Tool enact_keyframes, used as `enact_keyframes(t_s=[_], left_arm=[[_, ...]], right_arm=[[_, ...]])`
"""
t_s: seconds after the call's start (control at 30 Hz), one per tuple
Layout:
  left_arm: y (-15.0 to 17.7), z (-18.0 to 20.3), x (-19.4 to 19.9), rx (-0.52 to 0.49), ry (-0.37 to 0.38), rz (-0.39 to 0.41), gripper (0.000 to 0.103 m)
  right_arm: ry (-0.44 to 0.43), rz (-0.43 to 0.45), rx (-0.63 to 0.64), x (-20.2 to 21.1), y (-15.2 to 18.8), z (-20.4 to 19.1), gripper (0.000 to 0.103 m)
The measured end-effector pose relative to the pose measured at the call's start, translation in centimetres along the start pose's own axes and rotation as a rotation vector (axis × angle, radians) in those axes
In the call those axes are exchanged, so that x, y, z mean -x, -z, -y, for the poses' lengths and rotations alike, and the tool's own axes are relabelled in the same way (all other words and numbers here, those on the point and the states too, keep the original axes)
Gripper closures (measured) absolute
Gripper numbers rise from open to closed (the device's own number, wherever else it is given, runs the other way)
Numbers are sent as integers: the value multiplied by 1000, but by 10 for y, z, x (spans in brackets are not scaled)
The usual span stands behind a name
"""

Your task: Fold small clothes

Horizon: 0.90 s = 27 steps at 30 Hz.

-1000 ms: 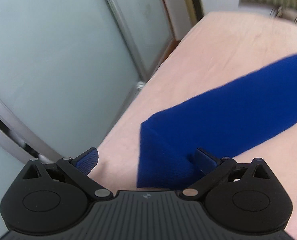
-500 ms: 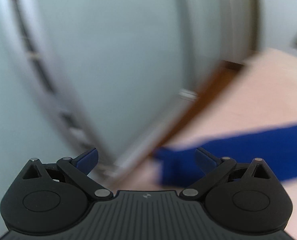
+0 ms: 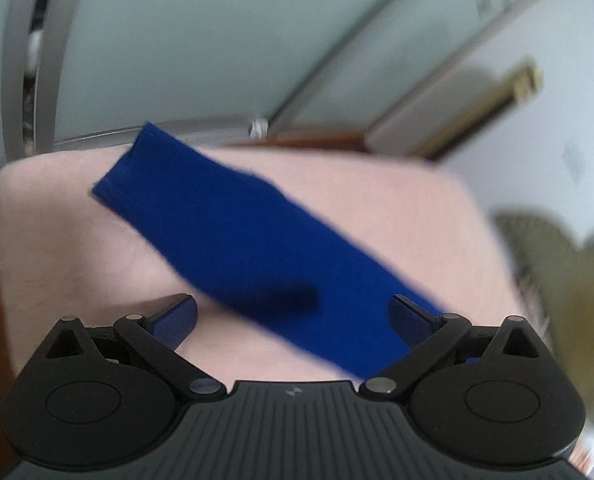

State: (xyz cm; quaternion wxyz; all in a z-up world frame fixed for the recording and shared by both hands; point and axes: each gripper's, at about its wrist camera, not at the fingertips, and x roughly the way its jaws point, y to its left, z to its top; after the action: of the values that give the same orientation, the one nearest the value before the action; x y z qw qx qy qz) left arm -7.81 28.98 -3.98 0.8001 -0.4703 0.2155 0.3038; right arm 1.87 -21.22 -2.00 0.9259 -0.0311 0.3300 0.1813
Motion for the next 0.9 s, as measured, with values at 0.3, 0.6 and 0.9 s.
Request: enact_keyframes(t_s=[0.3,0.6,0.9], left_arm=[[-23,-17,-19,109,-35,96,86],[-24,63,-4,-237,-131,207,97],[60,247,-1,-781,115,247,97]], right_arm=[[-2,0,-1,0,0,0,0],[-4,0,-1,0,0,0,0],[-21,9,-23,1,1,5,0]])
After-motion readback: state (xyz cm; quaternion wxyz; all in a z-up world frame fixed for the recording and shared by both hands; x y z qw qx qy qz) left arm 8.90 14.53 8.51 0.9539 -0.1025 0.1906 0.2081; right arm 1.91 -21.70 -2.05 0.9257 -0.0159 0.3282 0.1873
